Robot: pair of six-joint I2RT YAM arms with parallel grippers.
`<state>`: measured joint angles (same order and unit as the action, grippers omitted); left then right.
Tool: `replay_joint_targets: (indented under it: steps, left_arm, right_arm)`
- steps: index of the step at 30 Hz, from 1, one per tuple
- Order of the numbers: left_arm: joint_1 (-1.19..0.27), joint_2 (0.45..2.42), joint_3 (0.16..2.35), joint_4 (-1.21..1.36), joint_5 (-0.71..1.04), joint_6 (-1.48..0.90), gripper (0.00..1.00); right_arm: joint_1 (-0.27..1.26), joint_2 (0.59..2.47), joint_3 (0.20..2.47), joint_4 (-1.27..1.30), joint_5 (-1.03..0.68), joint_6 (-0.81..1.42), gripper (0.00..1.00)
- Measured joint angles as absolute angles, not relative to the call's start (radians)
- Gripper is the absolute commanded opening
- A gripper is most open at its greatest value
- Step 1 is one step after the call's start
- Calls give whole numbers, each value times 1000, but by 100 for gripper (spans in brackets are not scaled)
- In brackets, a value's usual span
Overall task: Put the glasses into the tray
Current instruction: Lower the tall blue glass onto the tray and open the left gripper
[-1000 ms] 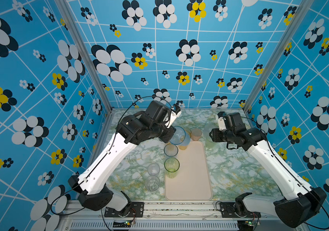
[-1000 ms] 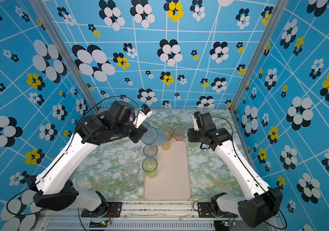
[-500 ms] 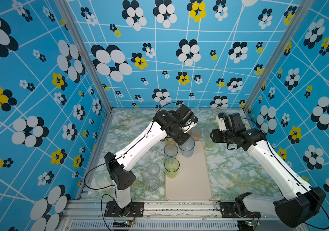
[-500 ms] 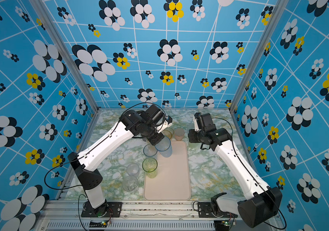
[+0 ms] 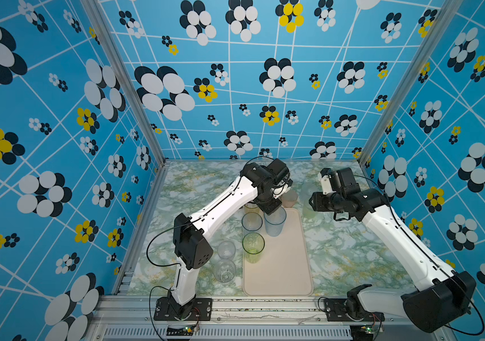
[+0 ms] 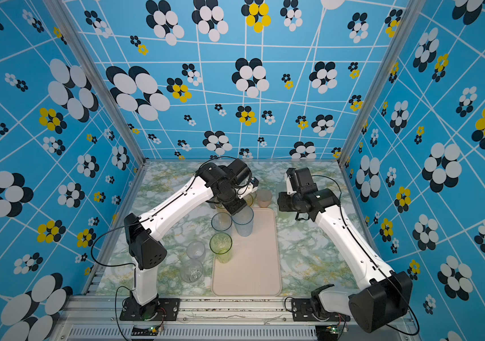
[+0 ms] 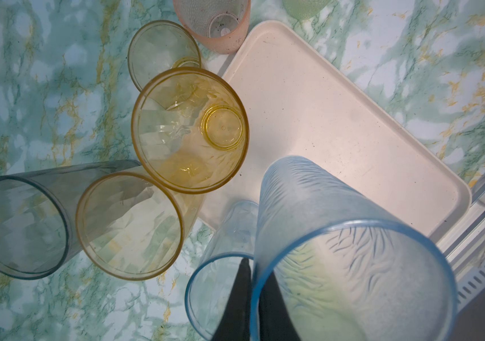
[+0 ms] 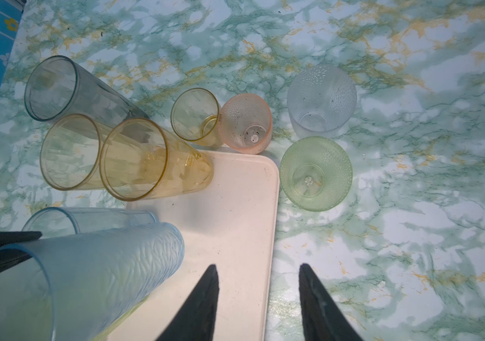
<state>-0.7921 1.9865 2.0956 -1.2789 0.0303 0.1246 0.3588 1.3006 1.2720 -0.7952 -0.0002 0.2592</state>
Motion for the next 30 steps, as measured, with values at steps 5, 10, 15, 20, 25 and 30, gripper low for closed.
replay_joint_targets:
  steps: [5, 10, 15, 20, 25, 30]
  left_arm:
    - [-791, 2003, 2096, -1272, 31, 128, 0]
    - [-791, 2025, 2088, -1248, 30, 131, 0]
    - [-791, 2041, 2066, -1237, 29, 133, 0]
    - [-791, 2054, 2062, -1227, 22, 134, 0]
    - [-788, 2054, 2056, -1215, 18, 136, 0]
    - [-785, 2064, 2050, -1210, 14, 136, 0]
  right_arm:
    - [358, 1306, 1269, -795, -10, 259, 47]
    - [358, 1308, 1269, -795, -13, 259, 47]
    - [358, 1308, 1269, -795, -14, 259, 47]
    - [358, 1309, 1269, -795, -14, 259, 47]
    - [358, 1310, 1269, -795, -14, 259, 47]
    - [358, 1312, 1269, -795, -14, 259, 47]
